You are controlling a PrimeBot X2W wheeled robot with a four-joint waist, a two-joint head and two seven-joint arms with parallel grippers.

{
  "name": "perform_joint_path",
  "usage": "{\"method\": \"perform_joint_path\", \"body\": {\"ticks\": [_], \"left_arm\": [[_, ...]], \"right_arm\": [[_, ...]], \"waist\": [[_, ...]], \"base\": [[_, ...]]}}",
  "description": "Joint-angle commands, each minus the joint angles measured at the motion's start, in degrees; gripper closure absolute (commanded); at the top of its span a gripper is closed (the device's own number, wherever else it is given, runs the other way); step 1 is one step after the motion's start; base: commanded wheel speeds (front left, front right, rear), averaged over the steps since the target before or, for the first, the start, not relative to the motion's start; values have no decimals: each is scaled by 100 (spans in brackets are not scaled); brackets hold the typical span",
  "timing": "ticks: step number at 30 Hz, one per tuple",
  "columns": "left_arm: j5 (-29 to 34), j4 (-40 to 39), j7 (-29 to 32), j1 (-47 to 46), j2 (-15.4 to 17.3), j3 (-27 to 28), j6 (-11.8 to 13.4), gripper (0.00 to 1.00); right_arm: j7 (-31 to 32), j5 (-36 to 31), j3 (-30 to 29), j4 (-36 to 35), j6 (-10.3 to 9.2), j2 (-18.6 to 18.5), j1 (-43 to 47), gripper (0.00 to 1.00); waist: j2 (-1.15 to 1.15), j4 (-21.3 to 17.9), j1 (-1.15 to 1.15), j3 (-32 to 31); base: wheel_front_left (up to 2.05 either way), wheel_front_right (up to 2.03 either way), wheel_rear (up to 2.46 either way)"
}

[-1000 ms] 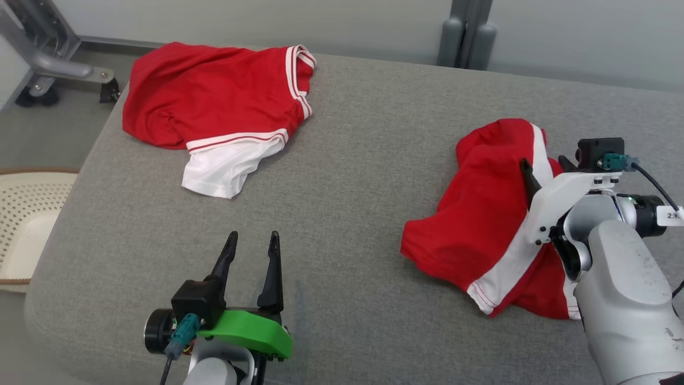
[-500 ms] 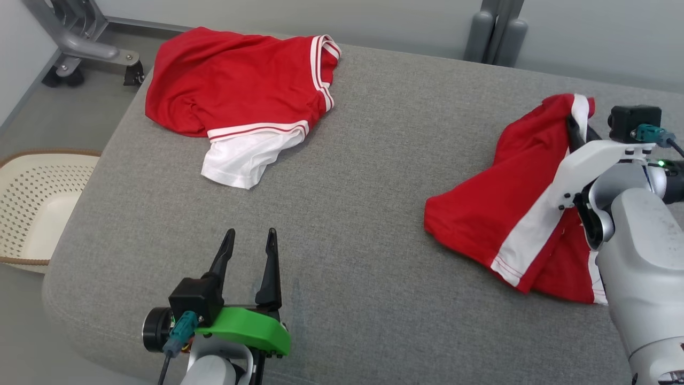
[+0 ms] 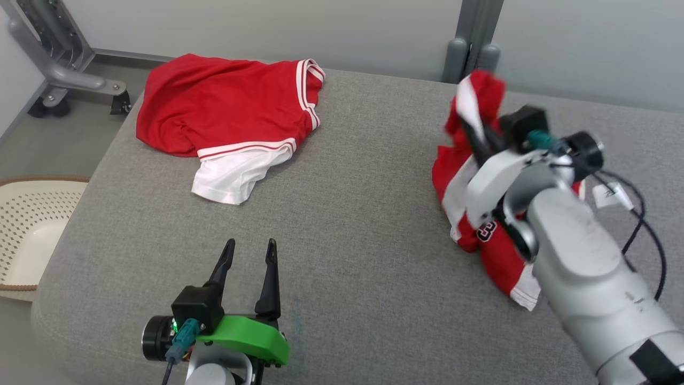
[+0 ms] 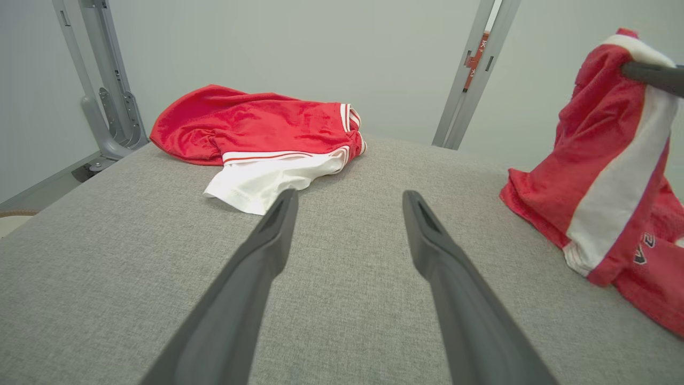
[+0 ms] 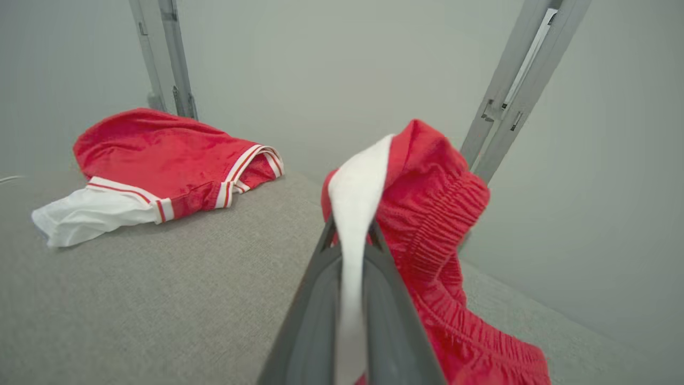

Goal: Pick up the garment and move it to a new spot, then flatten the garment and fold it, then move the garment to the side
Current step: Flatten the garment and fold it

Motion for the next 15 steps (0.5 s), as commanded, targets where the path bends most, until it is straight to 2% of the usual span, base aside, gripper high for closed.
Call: {"method": "perform_joint_path", "body": {"ticks": [1,4,8,12,15], "left_arm": [[46,6,-5,56,9,-9,-30,0],[59,26,-5,43,10,-31,-46,0],[66,36,-5,54,10,-70,-48,0],[60,53,-5,103,10,-76,-54,0],[60,72,-5,112,10,-70,-58,0]], "right_arm": [[73,221,350,-64,-2,-26,189,100],[246,864,1431,-377,-2,-77,451,100],[539,1785,2731,-997,-2,-350,674,100],[909,2639,3710,-1698,-2,-767,630,100],[1130,3089,4219,-2060,-2,-1013,503,100]], "waist": [[0,-17,0,-26],[0,3,0,-37],[0,50,0,-49],[0,94,0,-70],[0,111,0,-86]], "base": [[0,0,0],[0,0,0],[0,0,0],[0,0,0],[0,0,0]]}}
